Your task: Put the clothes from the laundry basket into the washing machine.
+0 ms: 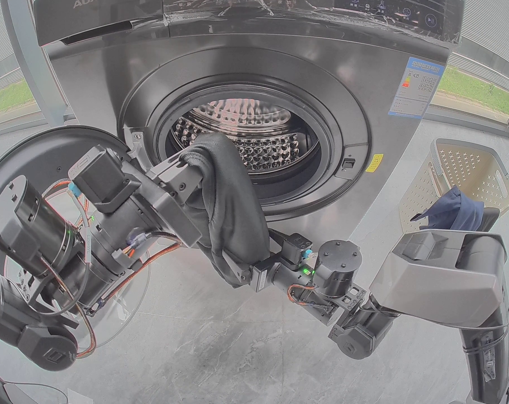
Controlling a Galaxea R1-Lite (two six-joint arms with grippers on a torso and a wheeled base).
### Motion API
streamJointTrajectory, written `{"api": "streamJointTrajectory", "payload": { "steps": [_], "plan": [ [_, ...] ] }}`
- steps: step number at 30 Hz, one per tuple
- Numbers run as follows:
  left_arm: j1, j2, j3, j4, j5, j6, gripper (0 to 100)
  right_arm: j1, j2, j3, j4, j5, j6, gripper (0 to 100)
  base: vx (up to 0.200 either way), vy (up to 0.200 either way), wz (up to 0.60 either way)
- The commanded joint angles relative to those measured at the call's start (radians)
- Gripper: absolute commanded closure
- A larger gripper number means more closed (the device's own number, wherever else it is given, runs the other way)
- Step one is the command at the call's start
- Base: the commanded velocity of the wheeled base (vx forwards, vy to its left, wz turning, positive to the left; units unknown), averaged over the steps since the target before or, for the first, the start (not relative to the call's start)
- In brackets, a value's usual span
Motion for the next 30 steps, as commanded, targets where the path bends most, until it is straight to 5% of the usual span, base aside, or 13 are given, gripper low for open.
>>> {"api": "streamJointTrajectory", "payload": {
  "steps": [1,7,8,17,30],
  "plan": [
    [0.0,0.0,0.002,-0.001,0.0,0.001,100,-0.001,0.061,-0.052,-0.001,0.01,-0.001,0,0.0,0.0,0.0],
    [0.0,0.0,0.0,-0.001,-0.001,-0.001,100,-0.001,0.083,-0.12,-0.001,0.001,-0.001,0,0.0,0.0,0.0],
    [0.0,0.0,0.002,-0.001,-0.001,-0.001,100,-0.002,0.081,-0.124,-0.001,-0.002,-0.001,100,0.0,0.0,0.0],
    [0.012,0.004,0.002,-0.001,0.002,-0.007,100,-0.024,0.043,-0.109,-0.004,-0.004,0.005,100,0.0,0.0,0.0],
    [0.109,0.069,0.028,0.001,0.01,-0.005,100,-0.091,-0.209,0.083,-0.002,-0.027,0.011,100,0.0,0.0,0.0]
  ]
}}
